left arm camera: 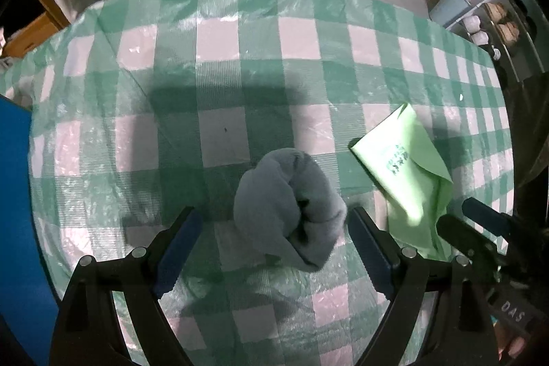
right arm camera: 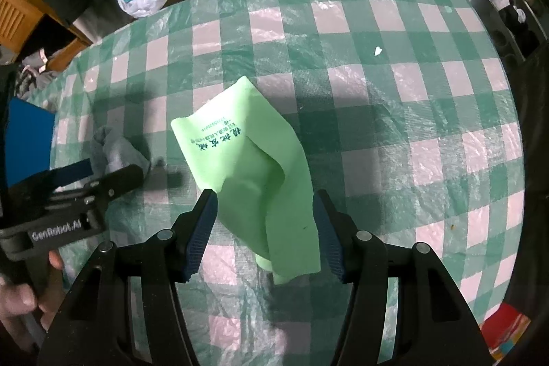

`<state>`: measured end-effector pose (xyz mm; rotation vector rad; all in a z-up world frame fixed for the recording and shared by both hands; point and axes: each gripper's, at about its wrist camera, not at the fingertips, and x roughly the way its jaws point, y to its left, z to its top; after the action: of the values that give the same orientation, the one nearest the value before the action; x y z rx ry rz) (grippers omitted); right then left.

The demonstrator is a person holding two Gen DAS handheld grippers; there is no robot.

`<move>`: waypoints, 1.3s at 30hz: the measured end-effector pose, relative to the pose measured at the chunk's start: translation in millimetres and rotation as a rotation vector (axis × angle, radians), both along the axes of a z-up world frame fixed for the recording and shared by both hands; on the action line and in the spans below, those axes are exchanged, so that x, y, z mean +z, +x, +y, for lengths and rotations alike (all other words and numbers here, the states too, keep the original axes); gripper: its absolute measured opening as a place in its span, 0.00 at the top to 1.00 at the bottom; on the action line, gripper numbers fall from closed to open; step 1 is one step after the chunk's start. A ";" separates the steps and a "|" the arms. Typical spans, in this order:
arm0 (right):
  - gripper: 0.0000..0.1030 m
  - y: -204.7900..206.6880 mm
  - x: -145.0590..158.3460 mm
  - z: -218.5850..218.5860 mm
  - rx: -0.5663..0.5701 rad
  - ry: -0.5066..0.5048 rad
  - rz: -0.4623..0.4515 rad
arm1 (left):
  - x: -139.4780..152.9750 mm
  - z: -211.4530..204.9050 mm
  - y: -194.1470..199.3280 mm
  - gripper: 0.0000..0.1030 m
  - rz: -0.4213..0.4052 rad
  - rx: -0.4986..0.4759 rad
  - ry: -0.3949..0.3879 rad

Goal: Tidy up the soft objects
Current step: 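Grasp the grey sock with the left gripper while the right gripper regrasps the green cloth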

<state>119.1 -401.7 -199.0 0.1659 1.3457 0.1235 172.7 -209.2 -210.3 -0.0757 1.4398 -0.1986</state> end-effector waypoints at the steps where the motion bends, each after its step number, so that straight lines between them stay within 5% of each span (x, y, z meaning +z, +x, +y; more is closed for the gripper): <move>1: 0.45 0.1 -1.4 1.6 0.008 0.002 0.003 | 0.9 -0.3 -0.2 0.11 -0.012 -0.003 -0.004; 5: 0.45 -0.1 -2.2 11.6 0.058 -0.001 -0.010 | 1.5 -0.1 -1.2 0.15 -0.028 -0.014 -0.011; 8: 0.44 0.1 -3.8 20.2 0.088 -0.001 -0.011 | 3.0 2.6 -0.7 0.40 -0.051 -0.027 0.026; 11: 0.44 1.7 -7.6 27.2 0.110 -0.022 -0.016 | 4.6 4.5 -1.8 0.54 -0.041 -0.037 0.007; 37: 0.43 15.7 -38.1 44.3 0.151 -0.175 -0.056 | 8.4 8.4 -14.1 0.57 -0.024 -0.099 -0.023; 39: 0.53 12.7 -37.1 41.8 0.145 -0.178 -0.063 | 9.7 8.8 -16.0 0.60 -0.029 -0.105 -0.028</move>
<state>131.8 -359.9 -236.1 -0.0855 1.2985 0.1292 156.7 -200.3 -200.6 -0.0196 1.4138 -0.3046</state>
